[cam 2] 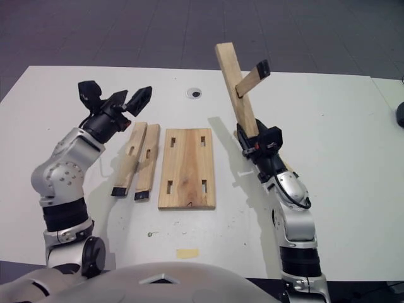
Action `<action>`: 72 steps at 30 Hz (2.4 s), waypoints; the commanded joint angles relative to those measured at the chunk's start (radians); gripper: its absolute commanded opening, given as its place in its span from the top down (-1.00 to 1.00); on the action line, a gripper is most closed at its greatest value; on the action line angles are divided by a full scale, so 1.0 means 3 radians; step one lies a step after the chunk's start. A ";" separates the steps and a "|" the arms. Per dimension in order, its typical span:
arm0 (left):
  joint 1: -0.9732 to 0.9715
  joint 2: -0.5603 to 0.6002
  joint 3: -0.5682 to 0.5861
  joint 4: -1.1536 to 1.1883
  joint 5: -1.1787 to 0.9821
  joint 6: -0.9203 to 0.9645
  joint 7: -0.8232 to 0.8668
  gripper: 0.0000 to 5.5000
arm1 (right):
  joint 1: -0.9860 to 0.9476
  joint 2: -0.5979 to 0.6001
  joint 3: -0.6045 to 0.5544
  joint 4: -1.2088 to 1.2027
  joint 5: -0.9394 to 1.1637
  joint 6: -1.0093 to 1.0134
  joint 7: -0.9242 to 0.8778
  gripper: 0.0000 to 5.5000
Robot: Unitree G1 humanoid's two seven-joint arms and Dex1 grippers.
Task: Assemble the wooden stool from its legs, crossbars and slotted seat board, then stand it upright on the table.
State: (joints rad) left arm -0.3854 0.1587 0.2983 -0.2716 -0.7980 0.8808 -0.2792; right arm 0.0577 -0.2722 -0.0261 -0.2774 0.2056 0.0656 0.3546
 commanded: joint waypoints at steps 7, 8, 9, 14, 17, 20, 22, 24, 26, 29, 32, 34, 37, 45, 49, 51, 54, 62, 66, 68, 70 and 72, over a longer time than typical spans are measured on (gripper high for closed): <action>-0.0304 -0.0357 0.0311 0.0185 -0.1816 0.0502 0.0948 -0.96 | -0.0043 -0.0038 0.0335 -0.0065 -0.0088 -0.0387 0.0391 0.26; -0.0297 -0.0378 0.0295 0.0204 -0.1913 0.0494 0.1044 -0.96 | -0.0059 -0.0041 0.0372 -0.0081 -0.0101 -0.0406 0.0419 0.26; -0.0296 -0.0399 0.0279 0.0230 -0.1999 0.0482 0.1176 -0.96 | -0.0074 -0.0040 0.0405 -0.0103 -0.0099 -0.0414 0.0450 0.26; -0.0392 -0.0374 0.0243 0.0365 -0.2171 0.0355 0.1555 -0.96 | -0.0103 -0.0032 0.0534 -0.0160 -0.0108 -0.0409 0.0531 0.26; -0.0482 -0.0314 0.0252 0.0425 -0.2285 0.0279 0.1659 -0.96 | -0.0081 -0.0040 0.0584 -0.0165 -0.0040 -0.0396 0.0607 0.26; -0.0536 -0.0243 0.0233 0.0477 -0.2396 0.0241 0.1752 -0.86 | -0.0060 -0.0045 0.0606 -0.0176 0.0000 -0.0392 0.0663 0.26; -0.0533 -0.0188 0.0208 0.0458 -0.2532 0.0265 0.1771 -0.74 | -0.0059 -0.0044 0.0609 -0.0180 0.0001 -0.0385 0.0671 0.26; -0.0490 -0.0135 0.0150 0.0425 -0.2593 0.0298 0.1765 -0.64 | -0.0058 -0.0043 0.0611 -0.0180 0.0001 -0.0375 0.0672 0.26; -0.0436 -0.0095 0.0088 0.0427 -0.2619 0.0299 0.1769 -0.53 | -0.0060 -0.0032 0.0601 -0.0181 0.0008 -0.0360 0.0653 0.26; -0.0405 -0.0045 0.0040 0.0455 -0.2618 0.0268 0.1750 -0.36 | -0.0064 -0.0031 0.0598 -0.0188 0.0006 -0.0348 0.0642 0.26; -0.0411 -0.0003 -0.0002 0.0478 -0.2541 0.0218 0.1674 -0.16 | -0.0063 -0.0033 0.0591 -0.0190 0.0015 -0.0336 0.0635 0.26; -0.0419 -0.0002 -0.0021 0.0483 -0.2507 0.0172 0.1644 -0.06 | -0.0072 -0.0037 0.0573 -0.0185 0.0039 -0.0319 0.0639 0.26; -0.0454 -0.0017 -0.0043 0.0500 -0.2483 0.0106 0.1601 0.14 | -0.0074 -0.0039 0.0563 -0.0185 0.0055 -0.0302 0.0644 0.26; -0.0486 -0.0048 -0.0097 0.0482 -0.2521 -0.0021 0.1593 0.57 | -0.0084 -0.0052 0.0565 -0.0128 0.0049 -0.0291 0.0638 0.26; -0.0534 -0.0041 -0.0105 0.0474 -0.2457 -0.0101 0.1551 0.58 | -0.0090 -0.0053 0.0527 -0.0088 0.0056 -0.0202 0.0591 0.26; -0.0555 -0.0021 -0.0084 0.0467 -0.2345 -0.0181 0.1510 0.59 | -0.0083 -0.0074 0.0505 -0.0043 0.0007 -0.0107 0.0536 0.07; -0.0494 0.0106 0.0021 0.0380 -0.2210 -0.0298 0.1425 0.62 | -0.0028 -0.0137 0.0345 0.0016 -0.0047 0.0085 0.0379 -0.10; -0.0130 0.0701 0.0416 0.0277 -0.1850 -0.0415 0.1161 0.62 | 0.0489 -0.0696 0.0293 -0.0079 -0.0196 0.0771 0.0567 -0.57; 0.0138 0.0993 0.0152 0.0151 -0.1170 -0.0446 0.0915 0.62 | 0.0455 -0.0743 0.0515 -0.0108 -0.0238 0.0918 0.0707 -0.74; 0.0181 0.1006 0.0070 0.0107 -0.1014 -0.0447 0.0851 0.62 | 0.0399 -0.0649 0.0620 -0.0187 -0.0169 0.0905 0.0754 -0.85; 0.0222 0.1034 -0.0010 0.0054 -0.0823 -0.0481 0.0780 0.62 | 0.0343 -0.0585 0.0723 -0.0248 -0.0088 0.0880 0.0841 -0.96; 0.0226 0.1026 -0.0068 0.0046 -0.0654 -0.0521 0.0733 0.62 | 0.0345 -0.0554 0.0769 -0.0286 -0.0020 0.0866 0.0914 -0.96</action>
State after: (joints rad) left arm -0.3224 0.4522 0.2968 -0.2380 -1.0425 0.7408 -0.0406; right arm 0.1740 -0.4487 0.1873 -0.3375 0.1723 0.3329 0.6021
